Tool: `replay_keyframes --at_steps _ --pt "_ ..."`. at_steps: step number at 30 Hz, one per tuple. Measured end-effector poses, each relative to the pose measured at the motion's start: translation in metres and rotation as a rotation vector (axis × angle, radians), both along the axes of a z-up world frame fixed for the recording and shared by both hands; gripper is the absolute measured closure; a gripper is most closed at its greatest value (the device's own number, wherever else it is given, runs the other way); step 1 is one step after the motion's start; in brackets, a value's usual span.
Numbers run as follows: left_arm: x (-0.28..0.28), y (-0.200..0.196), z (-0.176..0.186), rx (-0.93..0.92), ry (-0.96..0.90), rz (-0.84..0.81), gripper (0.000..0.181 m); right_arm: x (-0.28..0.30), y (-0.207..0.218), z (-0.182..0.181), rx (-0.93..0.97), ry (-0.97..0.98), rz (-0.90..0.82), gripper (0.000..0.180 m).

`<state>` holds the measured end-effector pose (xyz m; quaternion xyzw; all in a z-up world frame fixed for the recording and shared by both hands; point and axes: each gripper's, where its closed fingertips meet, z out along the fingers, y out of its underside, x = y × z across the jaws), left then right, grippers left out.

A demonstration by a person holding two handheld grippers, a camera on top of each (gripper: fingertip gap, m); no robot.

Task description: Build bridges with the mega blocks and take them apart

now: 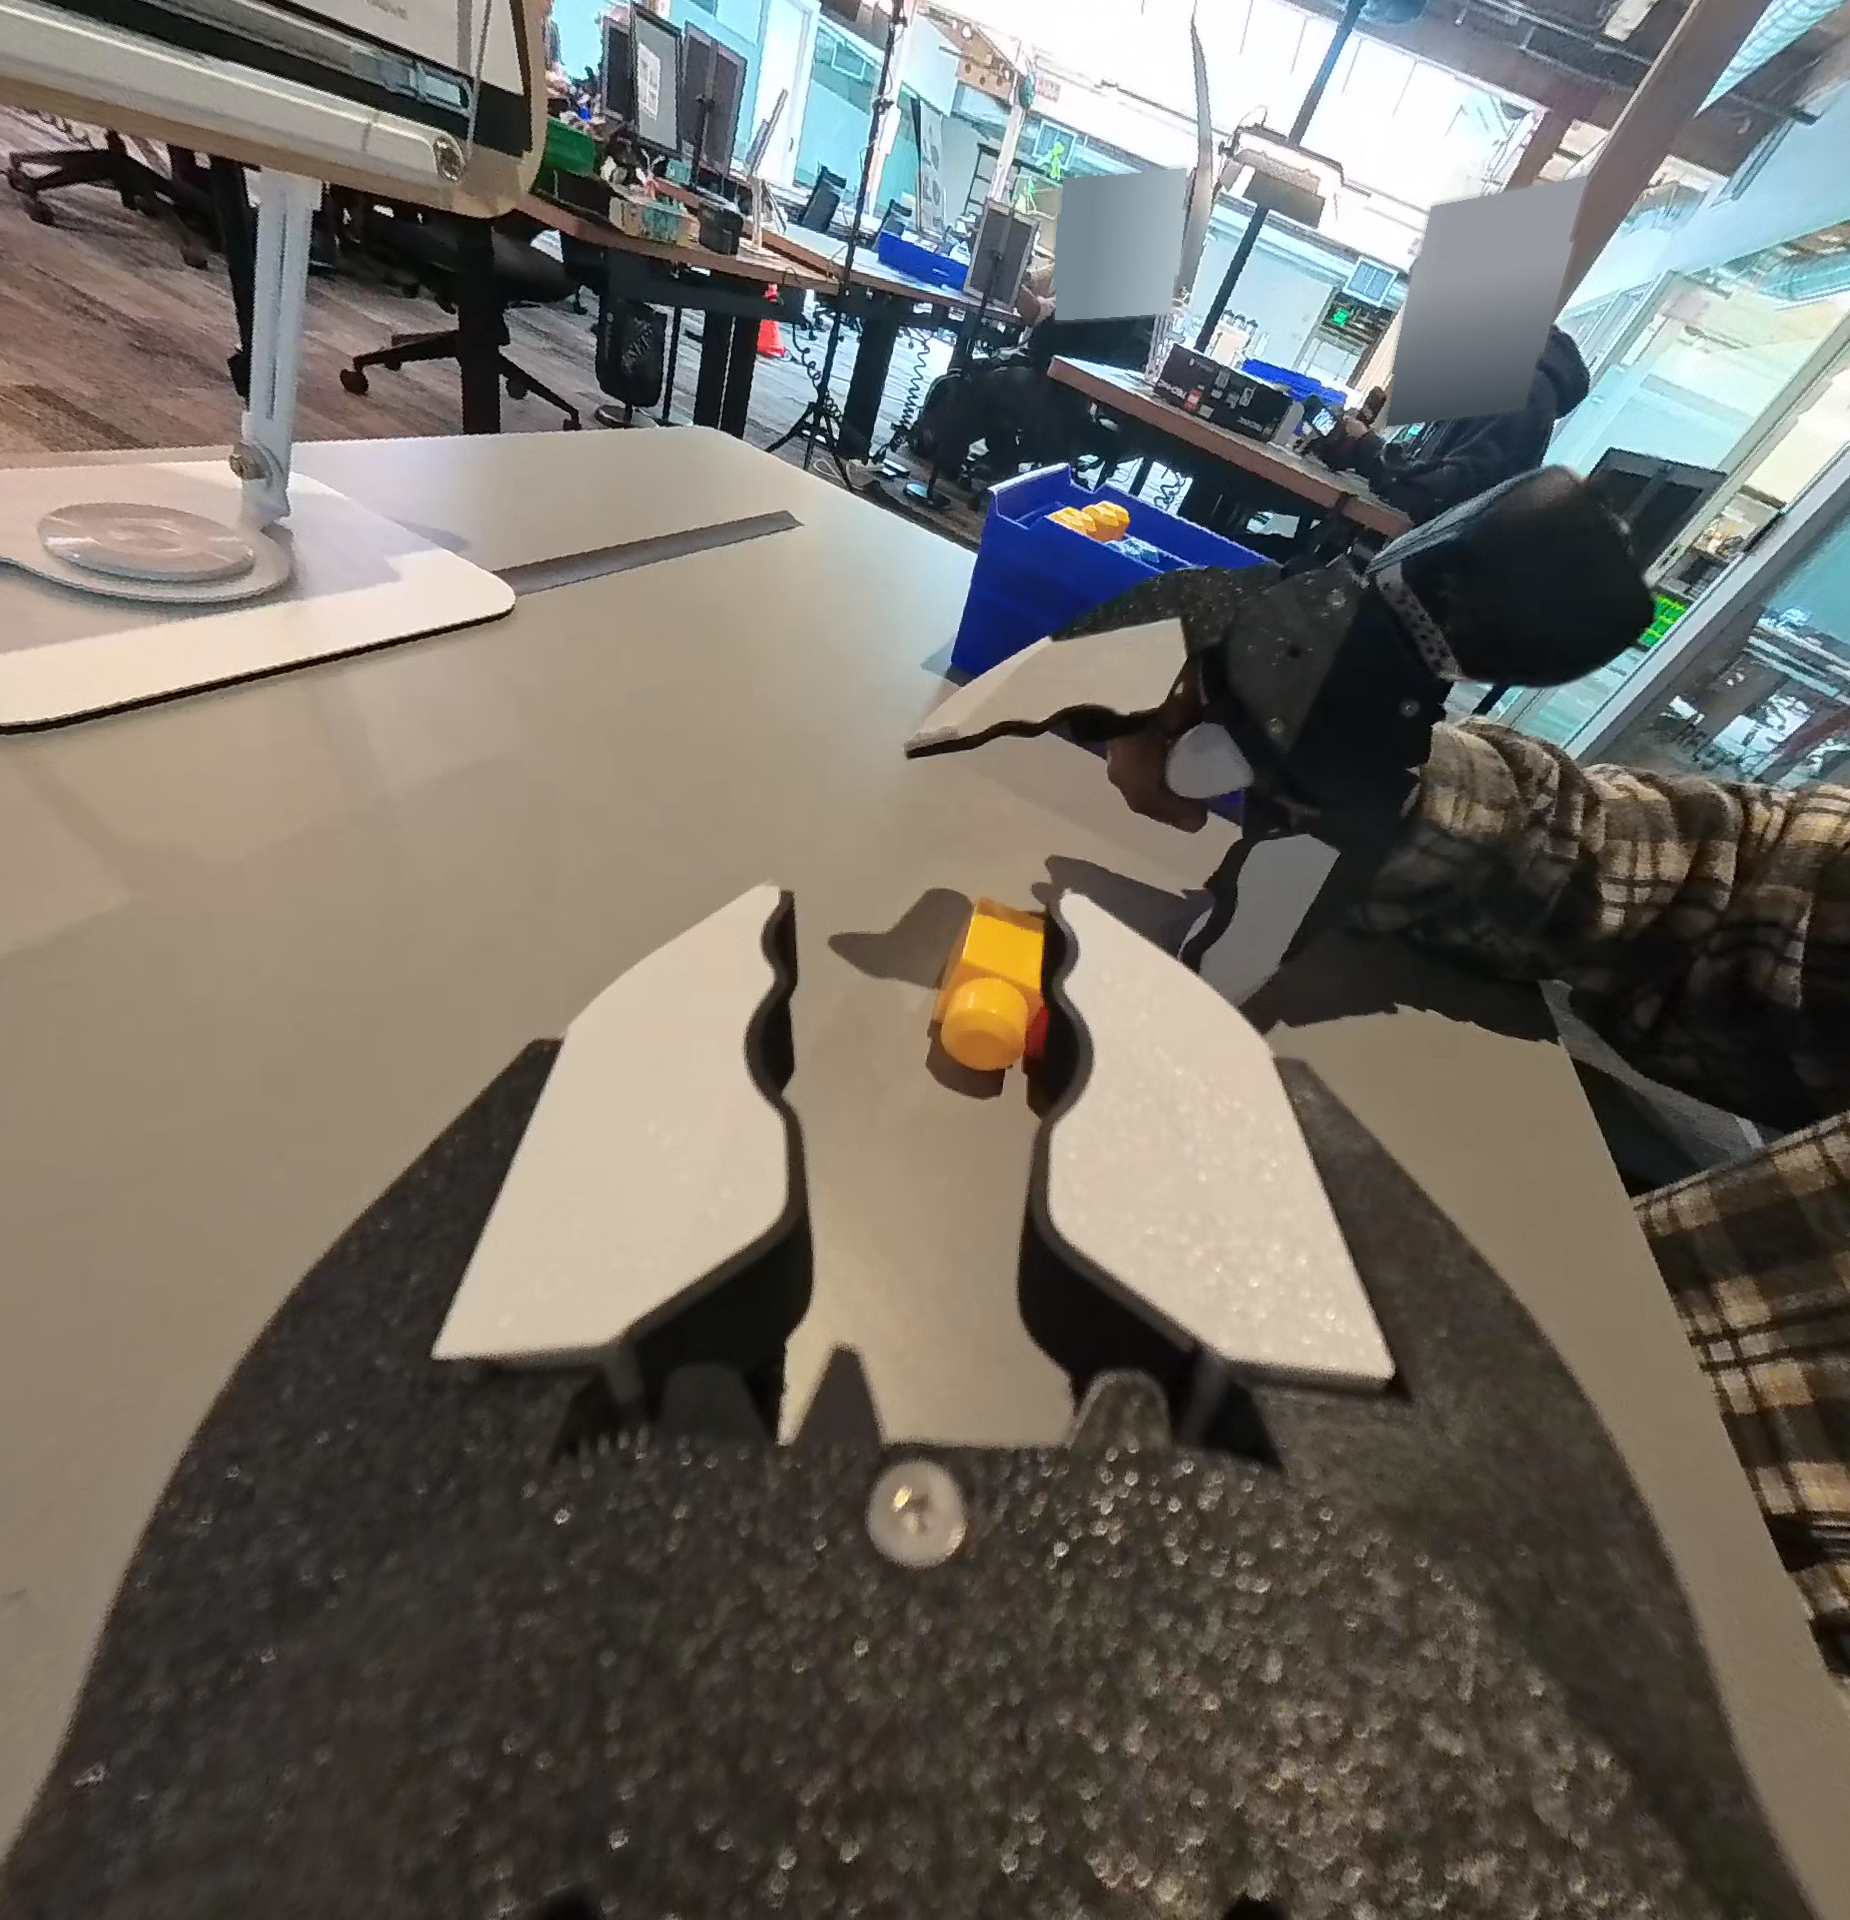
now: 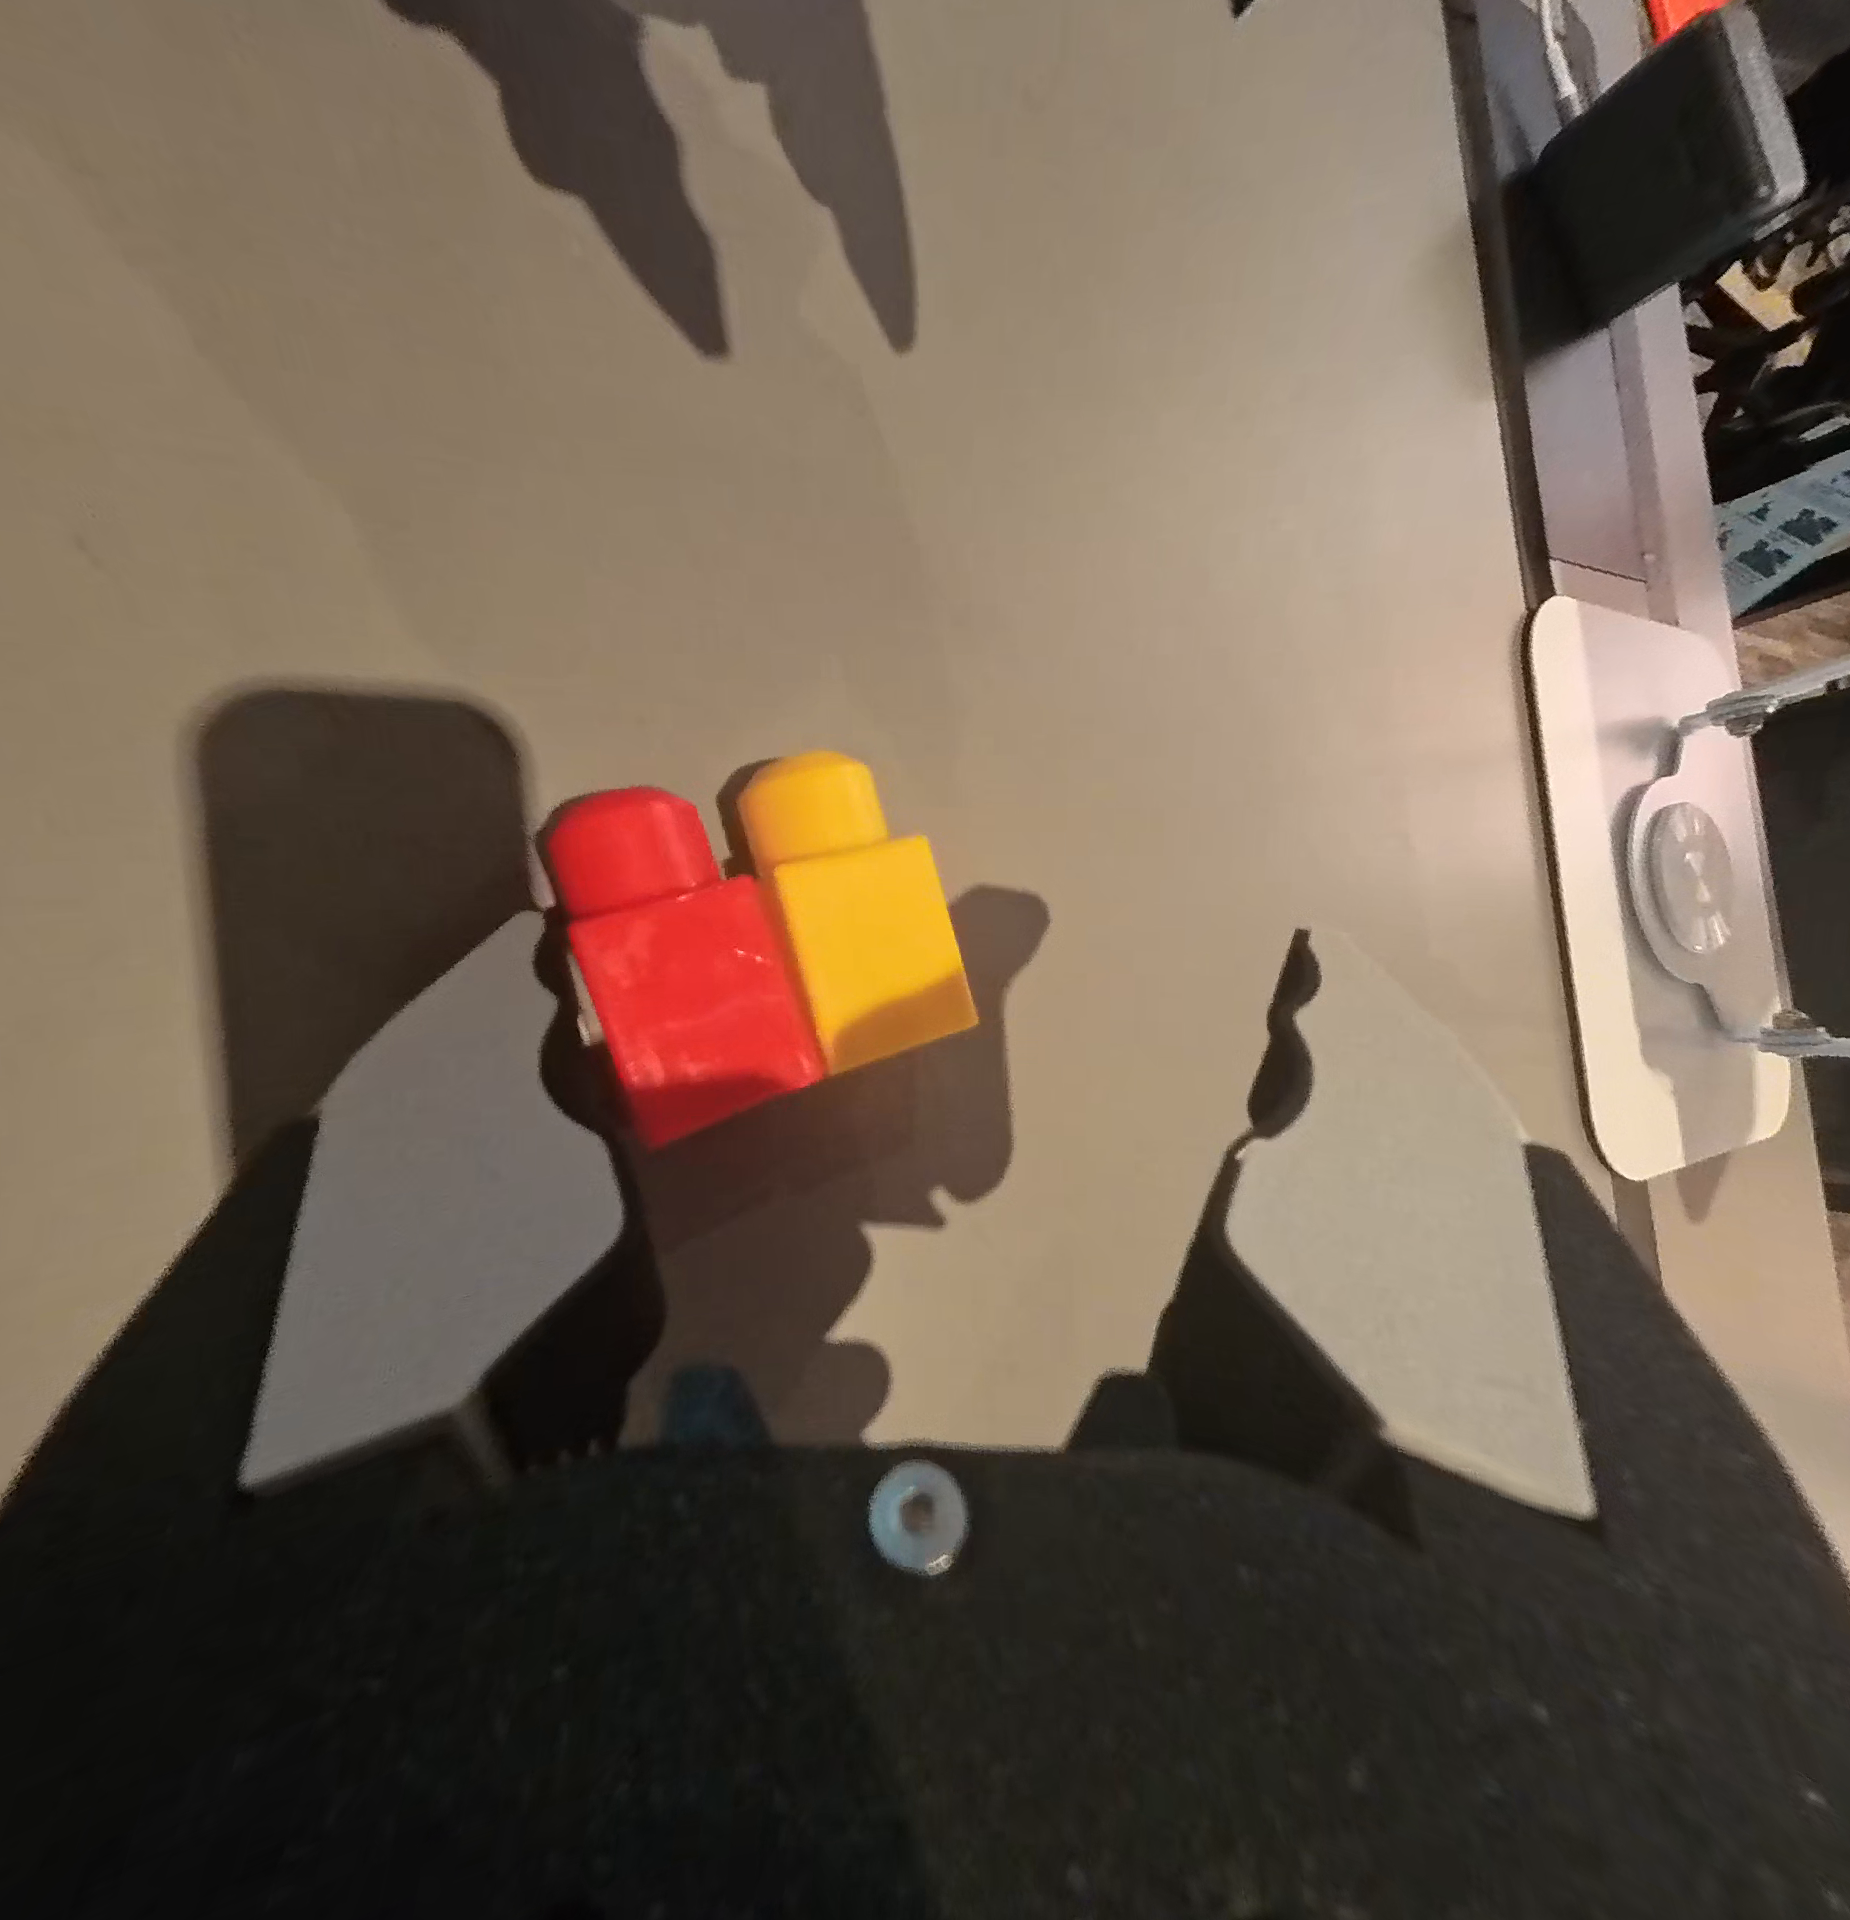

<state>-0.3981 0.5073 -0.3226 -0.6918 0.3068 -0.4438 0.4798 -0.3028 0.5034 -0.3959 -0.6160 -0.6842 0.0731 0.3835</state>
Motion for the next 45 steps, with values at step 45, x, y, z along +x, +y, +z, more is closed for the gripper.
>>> replay_keyframes --at_steps 45 --pt "0.003 0.001 -0.006 -0.018 0.015 -0.011 0.136 0.038 0.044 -0.009 -0.166 0.105 -0.108 0.061"
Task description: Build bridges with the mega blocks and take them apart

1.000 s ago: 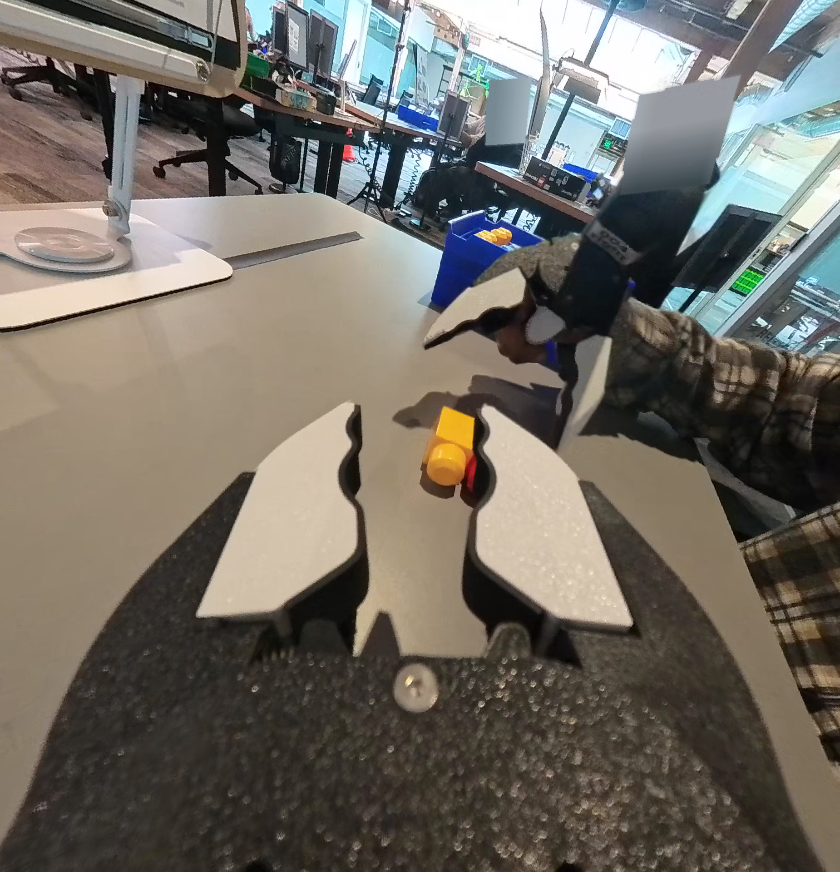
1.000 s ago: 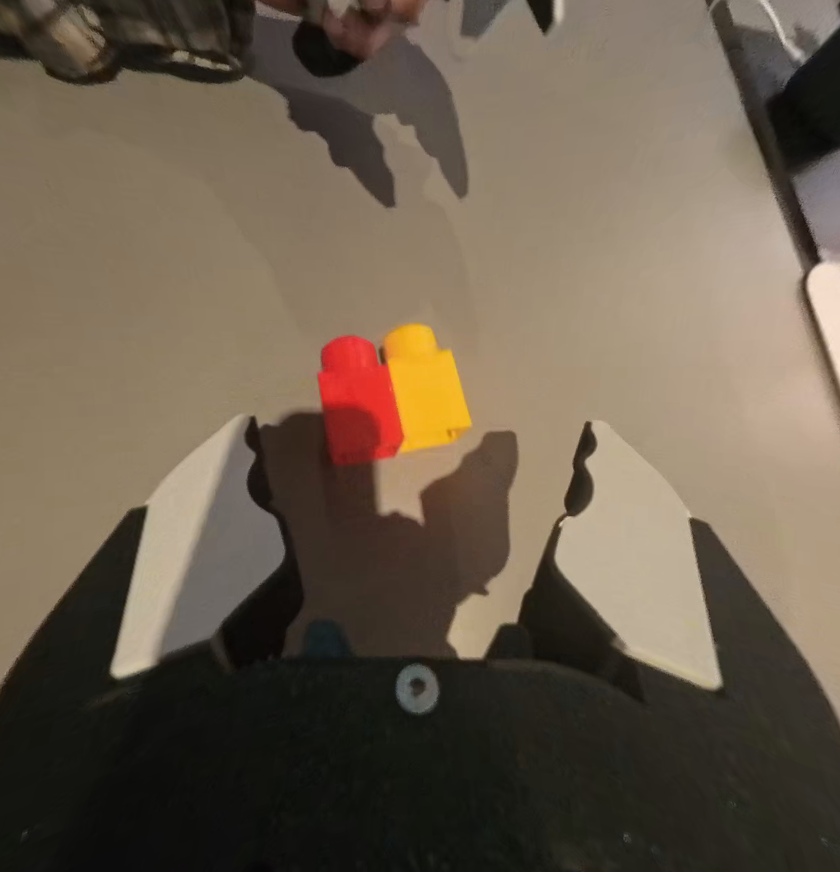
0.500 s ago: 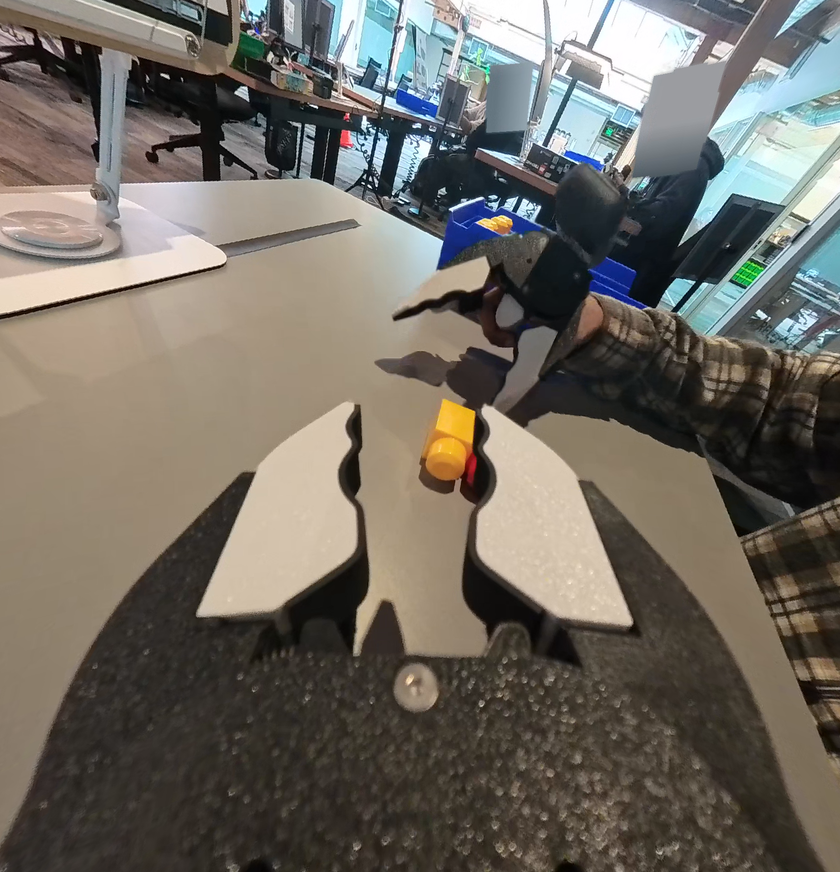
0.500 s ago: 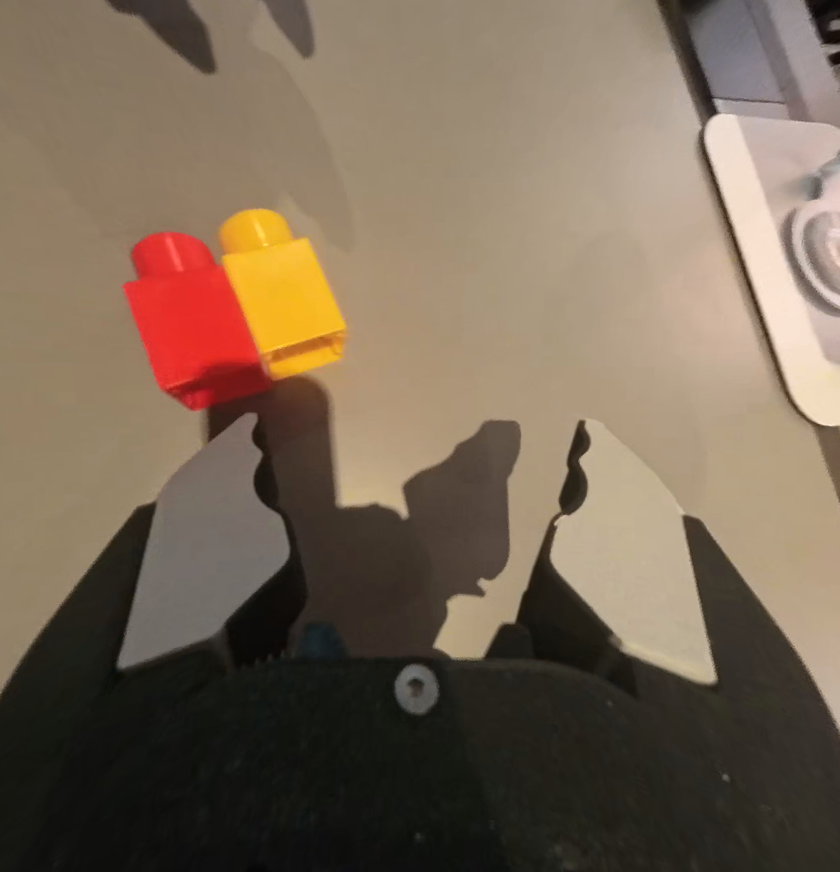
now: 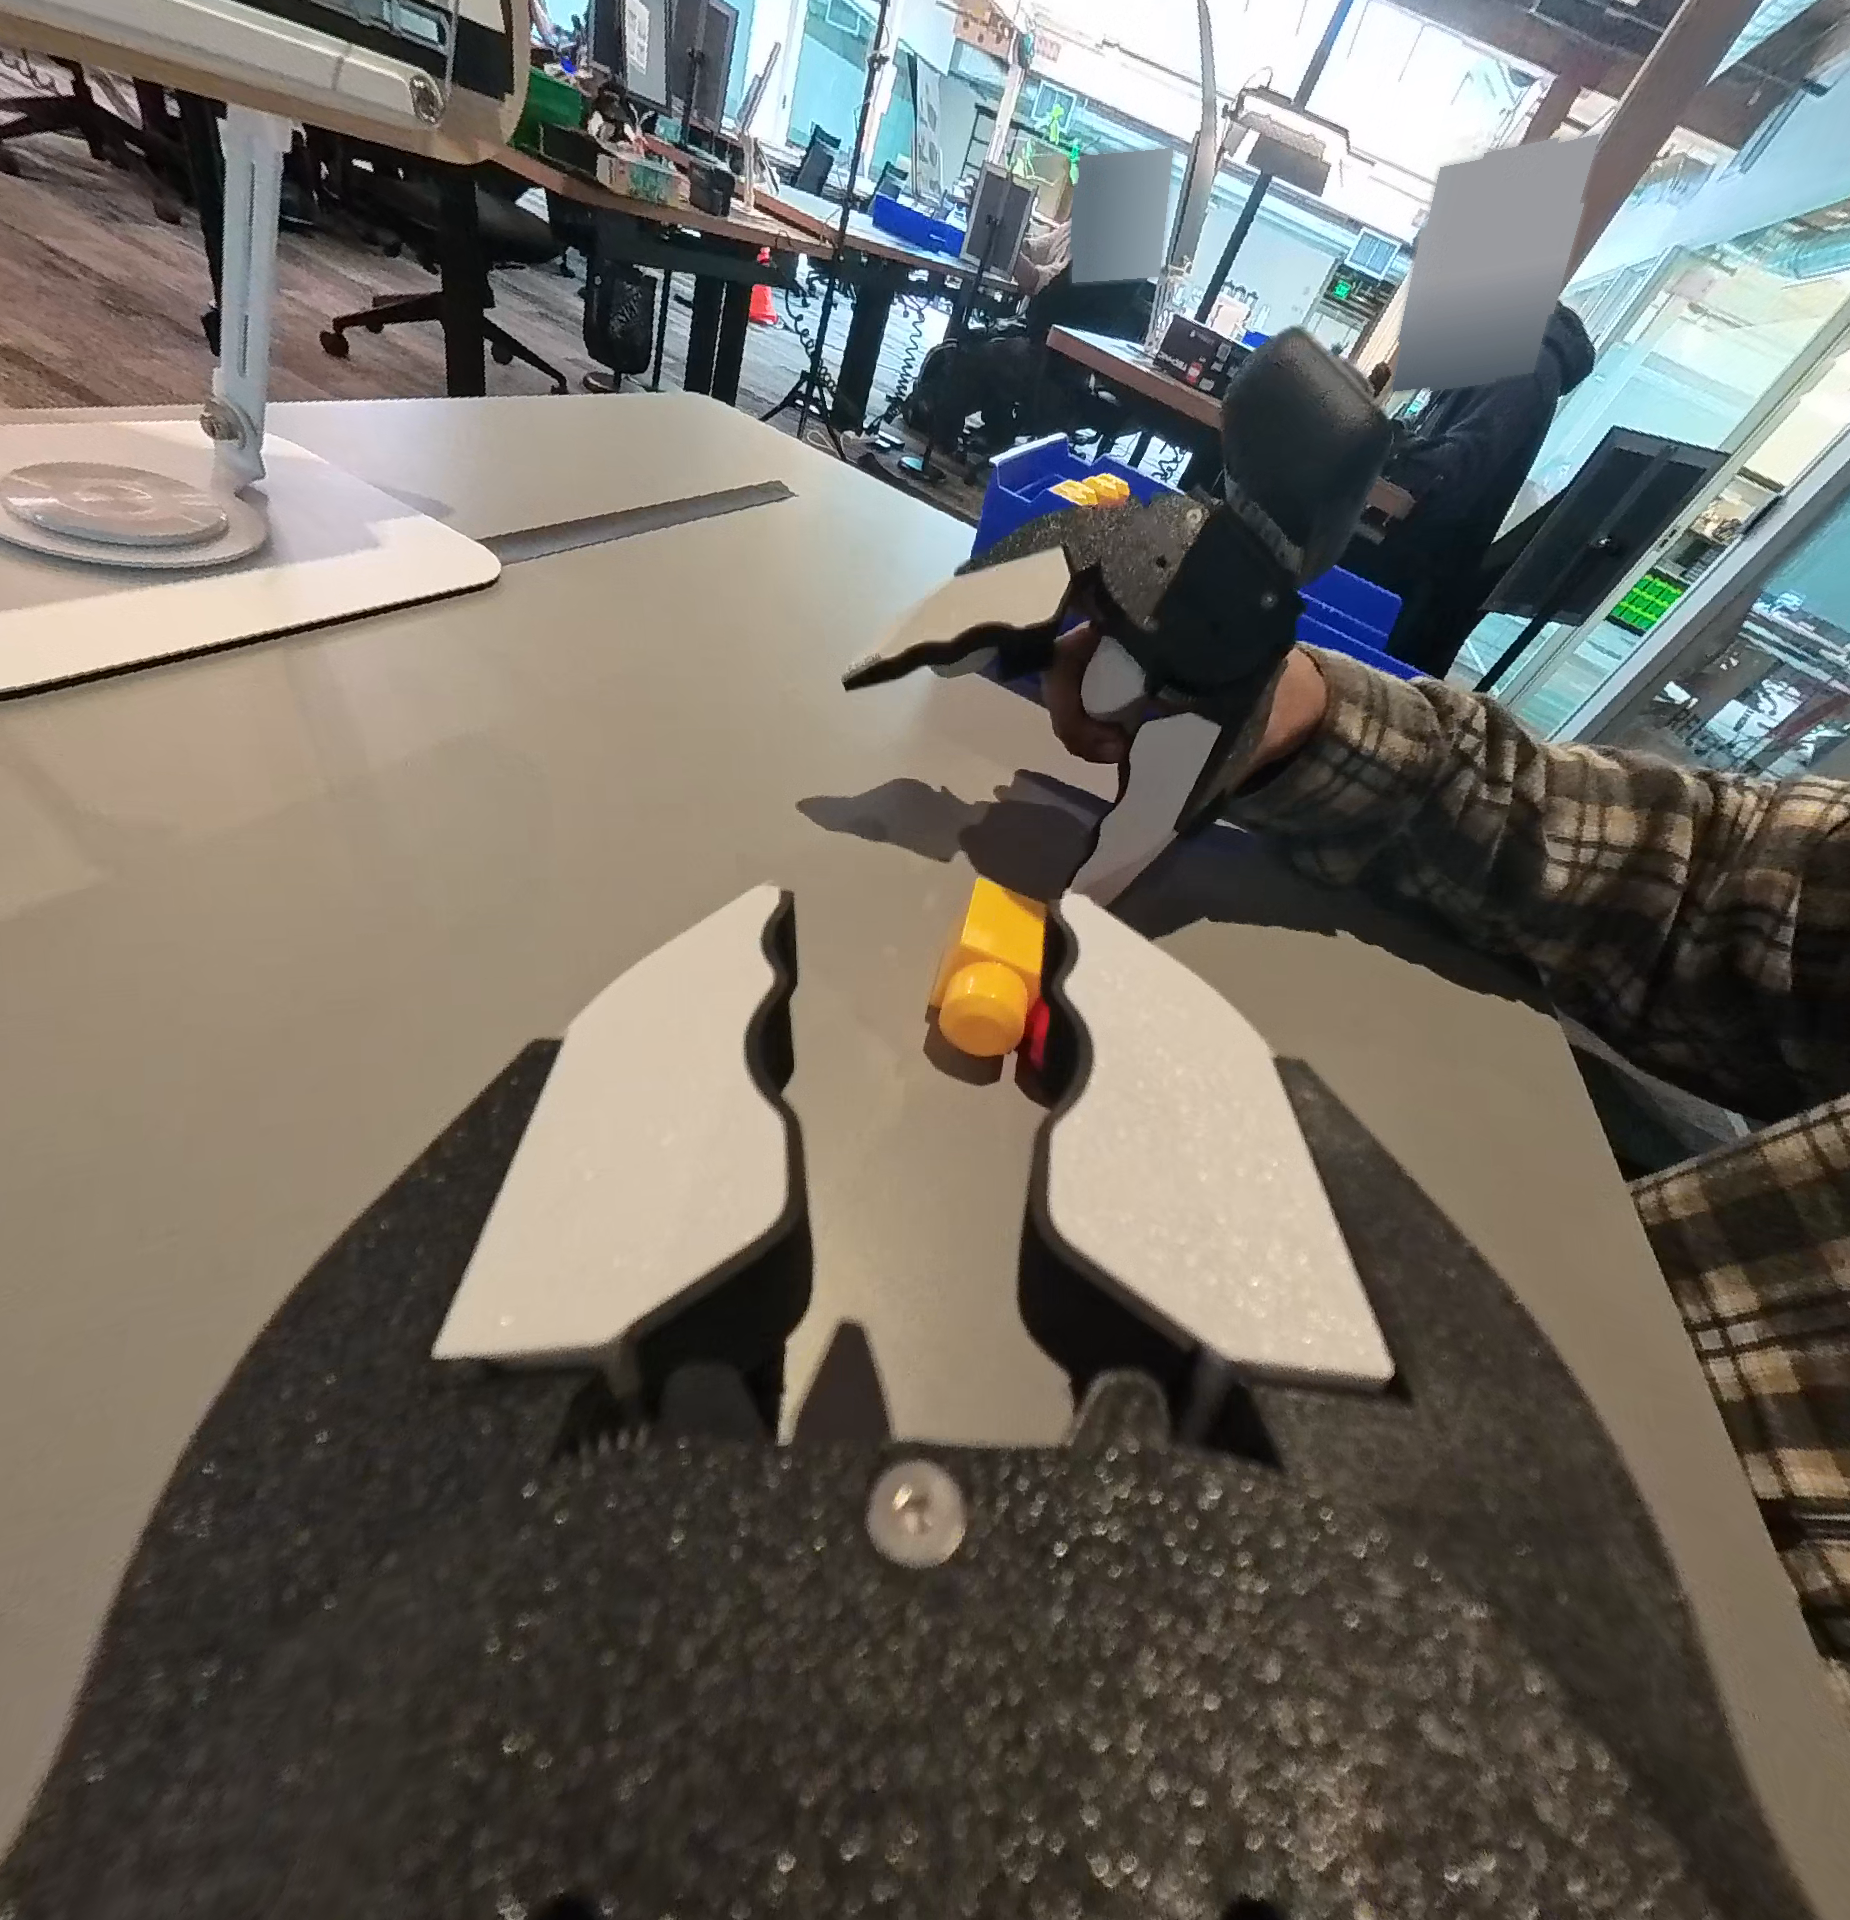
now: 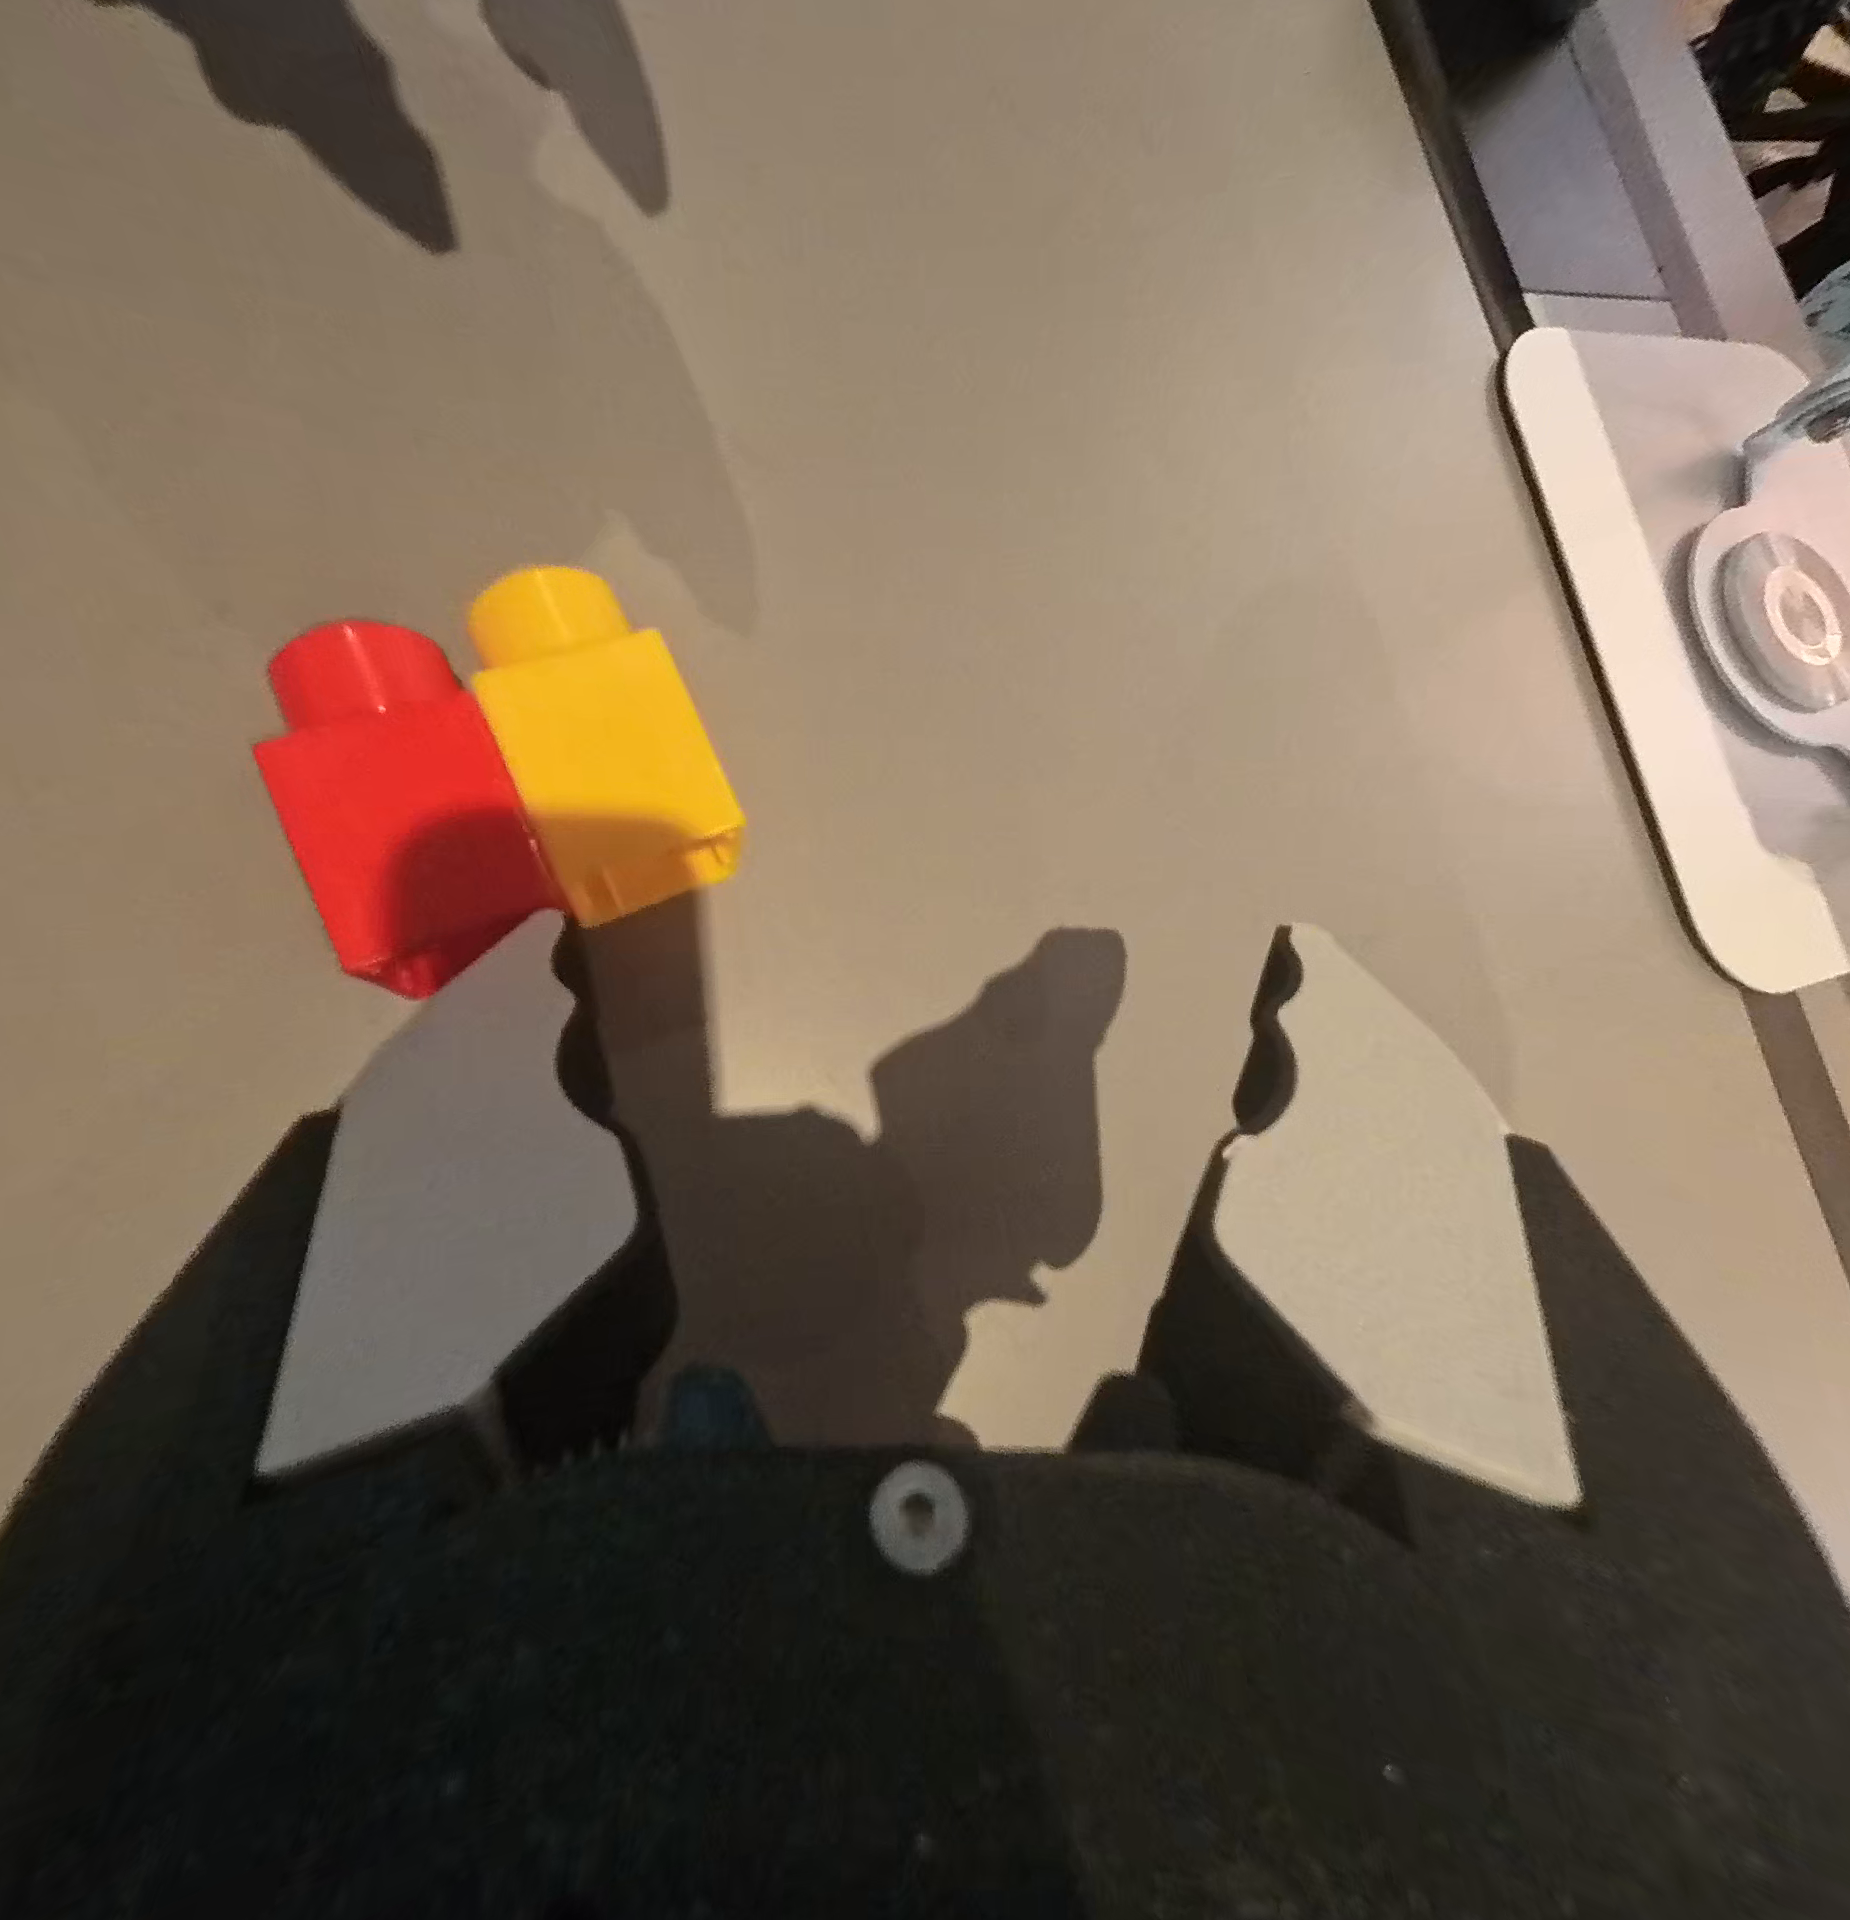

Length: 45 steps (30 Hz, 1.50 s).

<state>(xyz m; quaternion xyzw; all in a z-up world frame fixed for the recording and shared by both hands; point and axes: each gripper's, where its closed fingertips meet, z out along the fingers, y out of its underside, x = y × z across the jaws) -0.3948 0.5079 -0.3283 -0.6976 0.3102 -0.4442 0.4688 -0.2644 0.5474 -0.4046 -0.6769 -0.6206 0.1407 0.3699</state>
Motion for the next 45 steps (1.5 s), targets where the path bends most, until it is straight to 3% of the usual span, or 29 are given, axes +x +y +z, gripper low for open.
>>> replay_keyframes --at_steps 5,11,15,22,30,45 --pt "-0.001 0.0 0.0 0.0 -0.001 0.002 0.136 0.012 -0.001 0.0 0.004 -0.096 0.02 0.056" --pt "-0.001 0.001 -0.002 -0.007 0.007 0.001 0.136 0.006 -0.041 0.018 -0.144 -0.347 0.221 0.05" --pt "-0.007 0.003 -0.005 -0.004 0.029 0.021 0.136 -0.012 -0.061 0.018 -0.21 -0.532 0.351 0.061" --pt "-0.019 0.008 0.001 -0.001 0.0 0.049 0.136 -0.021 -0.064 -0.004 -0.234 -0.722 0.379 0.07" --pt "-0.023 0.008 0.005 0.008 -0.008 0.057 0.136 -0.022 -0.07 -0.019 -0.25 -0.674 0.382 0.089" --pt "-0.021 0.008 0.001 0.004 0.009 0.056 0.135 -0.02 -0.068 -0.021 -0.232 -0.547 0.405 0.089"
